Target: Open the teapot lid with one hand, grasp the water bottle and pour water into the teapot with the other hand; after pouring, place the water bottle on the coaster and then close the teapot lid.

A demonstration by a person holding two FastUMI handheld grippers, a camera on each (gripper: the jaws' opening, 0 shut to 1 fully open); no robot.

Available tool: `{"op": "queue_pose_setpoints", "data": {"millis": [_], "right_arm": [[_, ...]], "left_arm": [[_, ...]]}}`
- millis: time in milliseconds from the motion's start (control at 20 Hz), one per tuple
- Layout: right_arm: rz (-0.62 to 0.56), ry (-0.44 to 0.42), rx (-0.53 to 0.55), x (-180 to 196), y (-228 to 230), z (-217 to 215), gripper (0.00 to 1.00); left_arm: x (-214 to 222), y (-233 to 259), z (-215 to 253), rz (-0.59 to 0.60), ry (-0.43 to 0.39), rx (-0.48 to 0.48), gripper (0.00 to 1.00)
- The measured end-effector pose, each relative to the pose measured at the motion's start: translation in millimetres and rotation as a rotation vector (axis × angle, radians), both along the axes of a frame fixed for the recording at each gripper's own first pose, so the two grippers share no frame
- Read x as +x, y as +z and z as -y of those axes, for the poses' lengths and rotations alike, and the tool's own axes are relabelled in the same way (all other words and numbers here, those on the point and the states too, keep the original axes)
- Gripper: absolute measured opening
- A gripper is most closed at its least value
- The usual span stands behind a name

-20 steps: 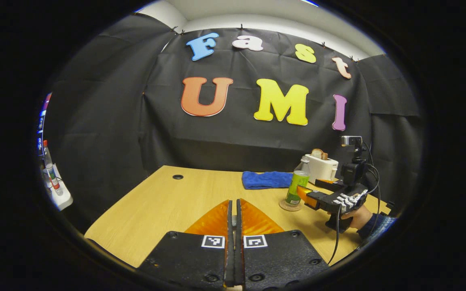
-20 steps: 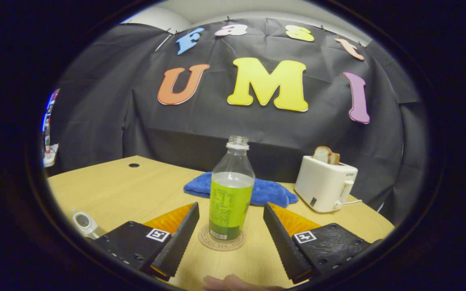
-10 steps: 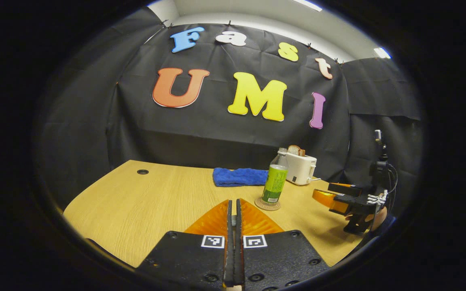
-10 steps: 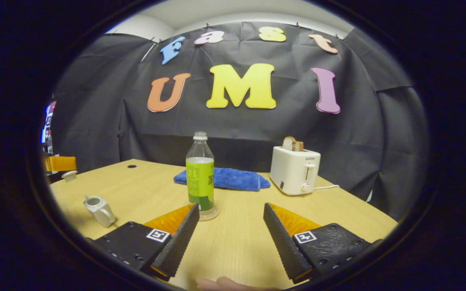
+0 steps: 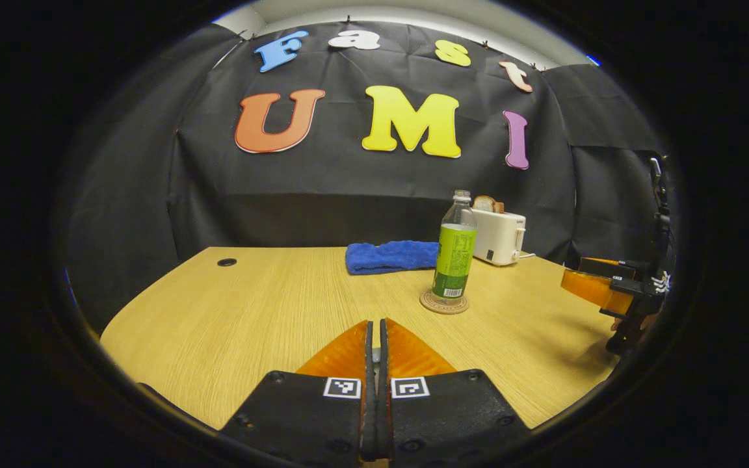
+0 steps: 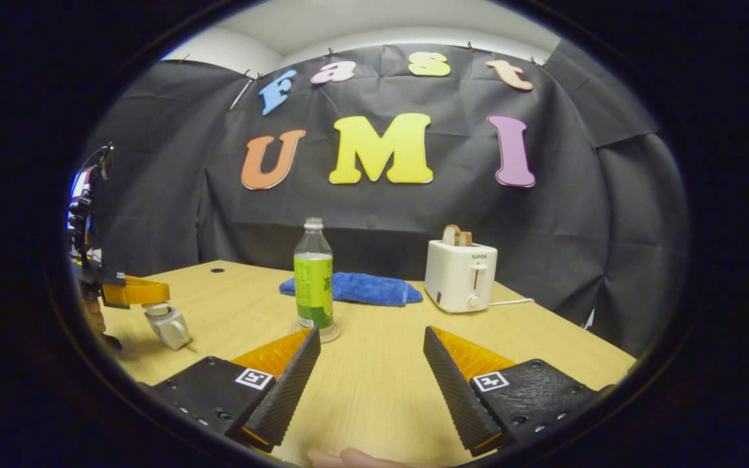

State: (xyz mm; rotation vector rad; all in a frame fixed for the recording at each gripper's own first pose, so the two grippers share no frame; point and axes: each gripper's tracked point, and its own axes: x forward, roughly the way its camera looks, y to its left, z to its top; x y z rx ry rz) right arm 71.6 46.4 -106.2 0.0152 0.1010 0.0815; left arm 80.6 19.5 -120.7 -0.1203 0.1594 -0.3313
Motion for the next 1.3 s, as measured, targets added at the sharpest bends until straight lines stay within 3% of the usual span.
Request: {"op": "queue_pose_setpoints", "data": {"millis": [450, 950, 1050, 1200, 1300], "right_arm": [[0.049, 0.015, -0.007, -21, 6, 10, 0.98], [0.068, 0.053, -0.007, -30, 16, 4, 0.95], [0.065, 0.054, -0.006, -30, 16, 3, 0.95], [0.073, 0.059, -0.018, -33, 20, 1, 0.97], [0.079, 0.058, -0.018, -35, 24, 1, 0.95]], "left_arm": [[12, -5, -13, 0.034, 0.106, 0.077, 0.03], [16, -11, 1, 0.025, 0.121, 0.086, 0.05], [15, -10, 3, 0.019, 0.113, 0.099, 0.09], [13, -5, -1, 0.027, 0.127, 0.137, 0.42], [11, 3, -5, 0.039, 0.142, 0.149, 0.46]]}}
